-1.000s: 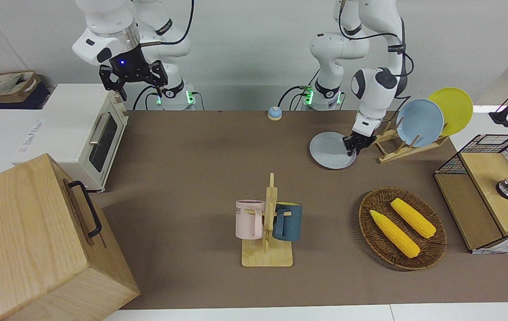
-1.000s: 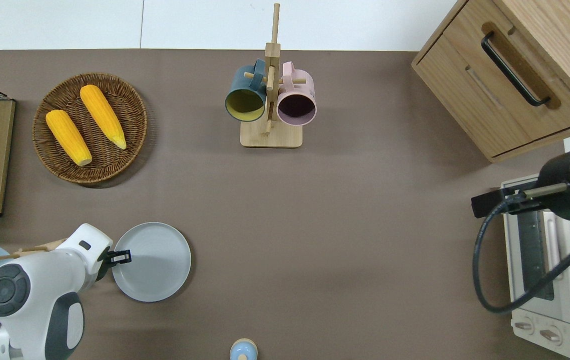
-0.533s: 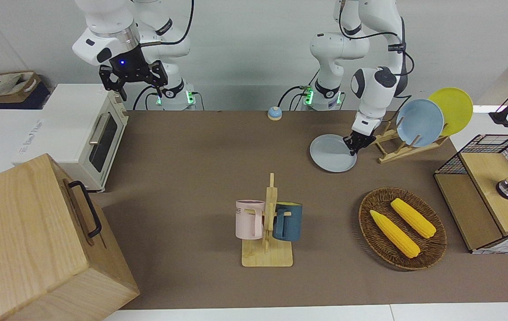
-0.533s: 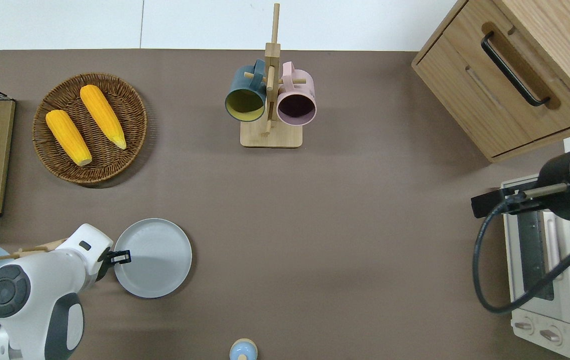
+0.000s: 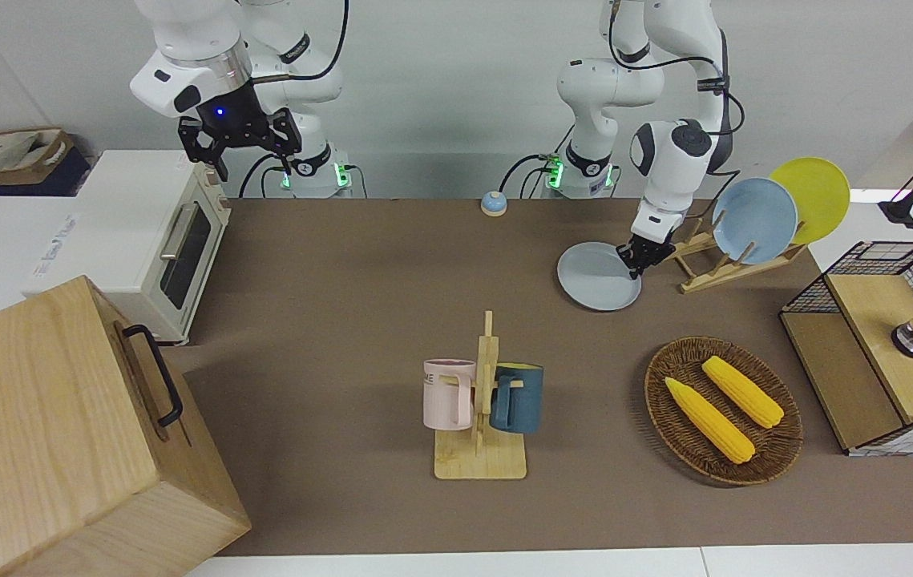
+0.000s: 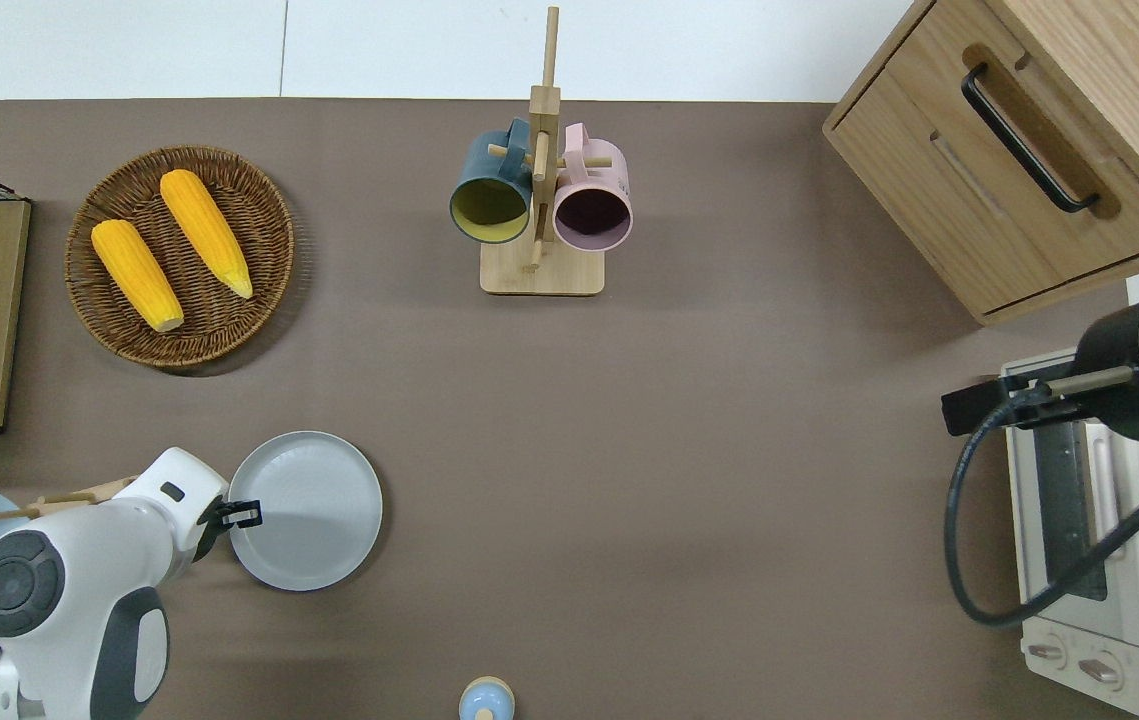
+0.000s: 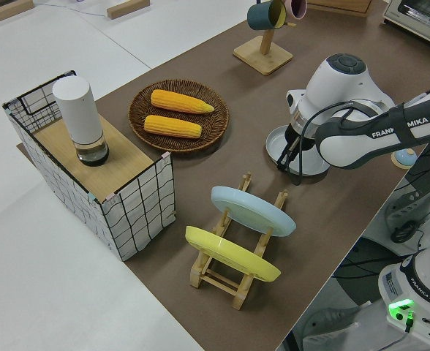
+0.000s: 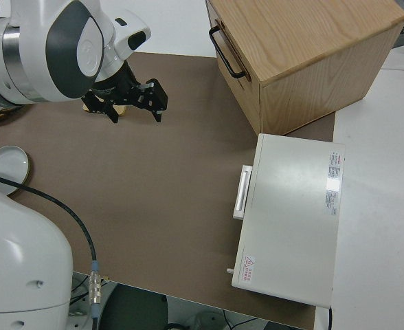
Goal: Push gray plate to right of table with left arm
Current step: 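Lower the left gripper against the gray plate's rim, then push the gray plate with the left gripper across the table toward the toaster oven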
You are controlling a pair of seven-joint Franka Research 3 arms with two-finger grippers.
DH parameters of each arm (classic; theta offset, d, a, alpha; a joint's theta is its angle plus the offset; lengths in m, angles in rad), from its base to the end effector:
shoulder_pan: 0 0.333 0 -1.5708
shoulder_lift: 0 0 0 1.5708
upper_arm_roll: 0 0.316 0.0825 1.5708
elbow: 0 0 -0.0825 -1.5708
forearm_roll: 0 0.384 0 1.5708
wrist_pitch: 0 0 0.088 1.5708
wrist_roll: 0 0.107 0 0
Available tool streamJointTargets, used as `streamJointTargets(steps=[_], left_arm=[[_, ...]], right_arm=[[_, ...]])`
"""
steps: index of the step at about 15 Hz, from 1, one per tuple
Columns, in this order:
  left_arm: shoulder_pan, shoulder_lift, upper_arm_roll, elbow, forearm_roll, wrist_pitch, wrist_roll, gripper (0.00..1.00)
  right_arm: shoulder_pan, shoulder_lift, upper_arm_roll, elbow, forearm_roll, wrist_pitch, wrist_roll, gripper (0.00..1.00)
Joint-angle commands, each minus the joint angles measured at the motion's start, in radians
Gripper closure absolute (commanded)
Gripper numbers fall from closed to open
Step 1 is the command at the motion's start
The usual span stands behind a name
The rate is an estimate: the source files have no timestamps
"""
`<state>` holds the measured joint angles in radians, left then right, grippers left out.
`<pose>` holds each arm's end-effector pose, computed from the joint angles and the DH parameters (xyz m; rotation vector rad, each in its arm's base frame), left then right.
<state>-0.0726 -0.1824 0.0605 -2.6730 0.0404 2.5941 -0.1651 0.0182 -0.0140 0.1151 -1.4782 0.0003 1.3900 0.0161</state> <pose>0.4206 -0.0066 0.3058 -3.1292 -0.1867 -0.1631 0.5262 0.0711 0.6597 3.1272 0.1834 -0.1159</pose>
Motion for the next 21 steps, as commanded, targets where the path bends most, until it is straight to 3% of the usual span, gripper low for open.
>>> streamJointTargets(steps=[1, 6, 11, 15, 18, 21], left_arm=[[-0.001, 0.017, -0.054, -0.002, 0.032, 0.001, -0.099, 1.0], [-0.001, 0.02, -0.186, 0.01, 0.03, -0.009, -0.293, 1.0], [0.0, 0.081, -0.402, 0.067, 0.03, -0.032, -0.588, 1.0], [0.0, 0.107, -0.536, 0.125, 0.032, -0.071, -0.789, 1.0], [-0.007, 0.125, -0.612, 0.174, 0.033, -0.091, -0.908, 1.0], [-0.021, 0.176, -0.659, 0.225, 0.085, -0.123, -1.026, 1.0]], right_arm=[[-0.02, -0.003, 0.015, 0.009, 0.006, -0.016, 0.013, 0.017], [-0.02, -0.003, 0.015, 0.009, 0.006, -0.016, 0.013, 0.017], [-0.02, -0.003, 0.017, 0.009, 0.006, -0.016, 0.013, 0.017], [-0.02, -0.003, 0.017, 0.009, 0.006, -0.016, 0.013, 0.017], [-0.02, -0.003, 0.015, 0.009, 0.004, -0.016, 0.013, 0.017], [-0.02, -0.003, 0.017, 0.009, 0.006, -0.016, 0.013, 0.017]])
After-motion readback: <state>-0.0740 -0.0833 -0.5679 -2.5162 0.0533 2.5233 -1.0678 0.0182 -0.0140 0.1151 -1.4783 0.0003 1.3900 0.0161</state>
